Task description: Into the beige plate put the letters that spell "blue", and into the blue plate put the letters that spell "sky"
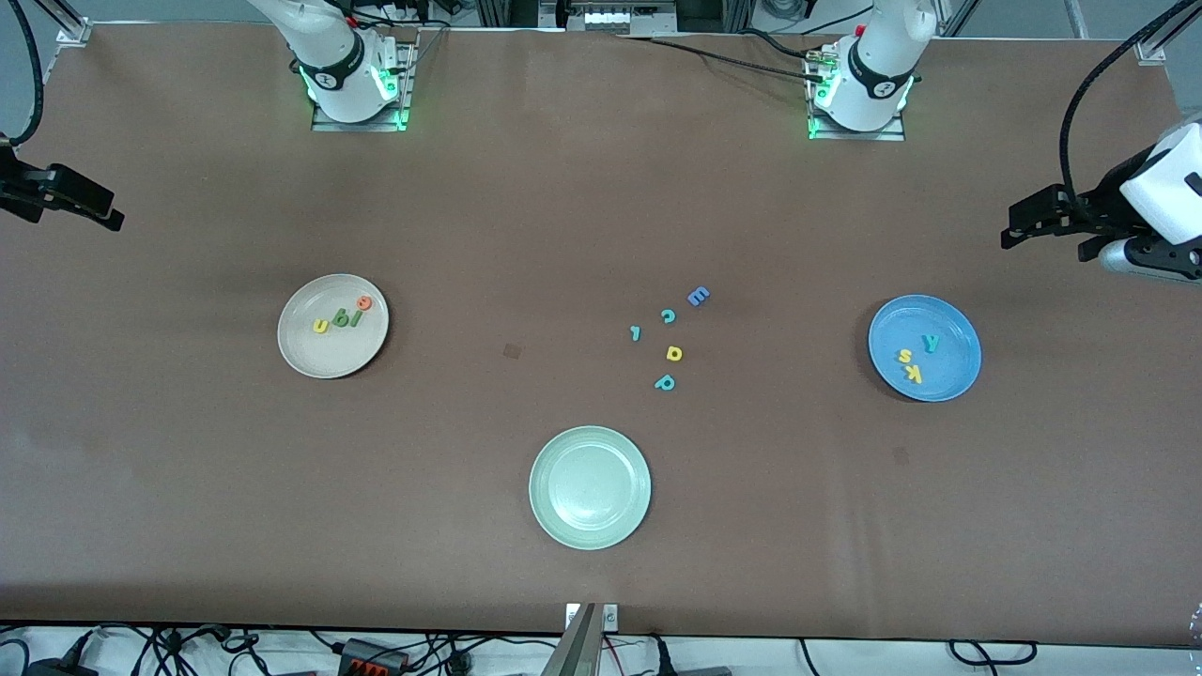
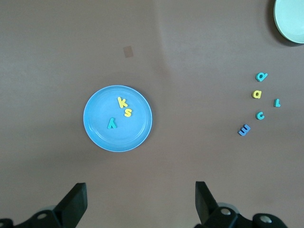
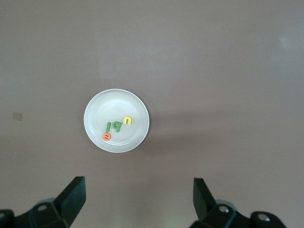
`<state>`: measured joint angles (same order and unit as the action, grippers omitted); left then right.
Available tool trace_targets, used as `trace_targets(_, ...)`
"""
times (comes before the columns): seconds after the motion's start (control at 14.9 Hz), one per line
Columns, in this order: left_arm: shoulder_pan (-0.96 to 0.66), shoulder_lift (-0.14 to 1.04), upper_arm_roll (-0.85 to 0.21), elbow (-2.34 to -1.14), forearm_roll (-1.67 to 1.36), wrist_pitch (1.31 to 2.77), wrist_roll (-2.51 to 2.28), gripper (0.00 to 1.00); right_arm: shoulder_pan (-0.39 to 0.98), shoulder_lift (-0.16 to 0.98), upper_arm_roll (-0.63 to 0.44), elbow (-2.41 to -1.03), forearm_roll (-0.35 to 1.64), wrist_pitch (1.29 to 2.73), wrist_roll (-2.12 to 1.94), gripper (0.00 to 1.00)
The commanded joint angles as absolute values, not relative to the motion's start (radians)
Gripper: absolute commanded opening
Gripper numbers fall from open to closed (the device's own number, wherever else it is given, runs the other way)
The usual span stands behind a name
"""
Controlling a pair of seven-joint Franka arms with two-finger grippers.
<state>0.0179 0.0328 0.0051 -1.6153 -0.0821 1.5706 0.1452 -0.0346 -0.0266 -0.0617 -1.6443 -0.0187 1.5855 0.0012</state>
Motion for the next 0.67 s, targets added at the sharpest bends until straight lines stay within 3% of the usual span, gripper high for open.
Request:
trace_targets(0.0,0.021,0.035,-0.005,-1.589,-0.02,1.555,0.164,1.0,-0.051,-0.058,-0.051,-1.674,-0.035,1.578,-0.009,1.0)
trace_targets(0.6,0.02,0.034,-0.009,-1.588,-0.005,1.554,0.163,1.0,-0.055,-0.058,-0.052,-1.674,-0.037,1.566,-0.02,1.0)
